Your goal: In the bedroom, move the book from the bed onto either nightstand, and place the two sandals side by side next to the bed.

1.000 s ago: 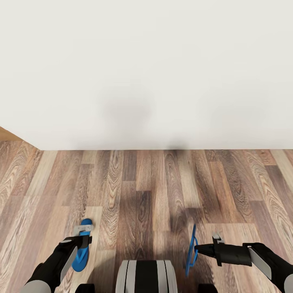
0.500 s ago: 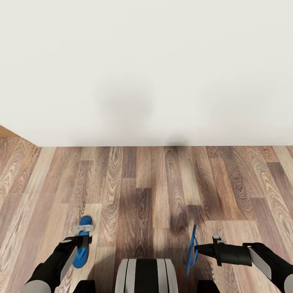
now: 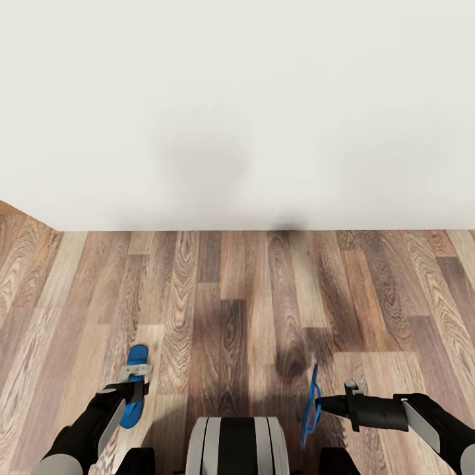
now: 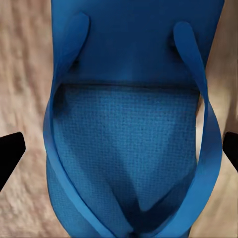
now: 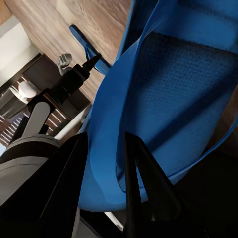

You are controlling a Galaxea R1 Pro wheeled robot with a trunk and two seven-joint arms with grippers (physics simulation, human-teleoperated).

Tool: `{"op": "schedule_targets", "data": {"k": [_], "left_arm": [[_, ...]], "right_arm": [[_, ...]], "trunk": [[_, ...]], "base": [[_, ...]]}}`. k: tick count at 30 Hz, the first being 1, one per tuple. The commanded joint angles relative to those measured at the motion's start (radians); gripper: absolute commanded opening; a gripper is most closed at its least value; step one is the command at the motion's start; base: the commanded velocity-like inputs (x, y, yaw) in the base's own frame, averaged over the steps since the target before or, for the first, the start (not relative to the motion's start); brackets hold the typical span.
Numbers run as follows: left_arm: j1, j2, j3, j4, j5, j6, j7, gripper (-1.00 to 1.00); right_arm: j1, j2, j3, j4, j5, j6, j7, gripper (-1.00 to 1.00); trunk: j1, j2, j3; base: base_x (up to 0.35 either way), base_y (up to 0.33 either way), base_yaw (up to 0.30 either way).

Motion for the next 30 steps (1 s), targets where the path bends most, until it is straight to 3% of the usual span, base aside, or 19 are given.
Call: {"op": "schedule_targets", "data": {"k": [1,16,17,30], "left_arm": [[0.001,0.000,0.000,-0.002,0.002,0.006,0.003,1.00],[0.000,0.000,0.000,-0.002,0.002,0.005,0.003,1.00],[0.001,0.000,0.000,-0.002,0.002,0.006,0.003,-1.00],[0.001,0.000,0.000,-0.002,0.002,0.006,0.003,-1.00]], "right_arm": [[-0.001,-0.001,0.005,0.000,-0.008,0.008,0.003,-1.00],[-0.001,-0.001,0.005,0.000,-0.008,0.008,0.003,-1.00],[-0.001,-0.001,0.005,0.000,-0.008,0.008,0.003,-1.00],[-0.001,-0.001,0.005,0.000,-0.008,0.008,0.003,-1.00]], "trunk": [[0.000,-0.001,-0.005],[0.000,-0.001,-0.005],[0.000,-0.001,-0.005],[0.000,-0.001,-0.005]], "base": [[0.000,0.000,0.000],[0.000,0.000,0.000],[0.000,0.000,0.000],[0.000,0.000,0.000]]}}
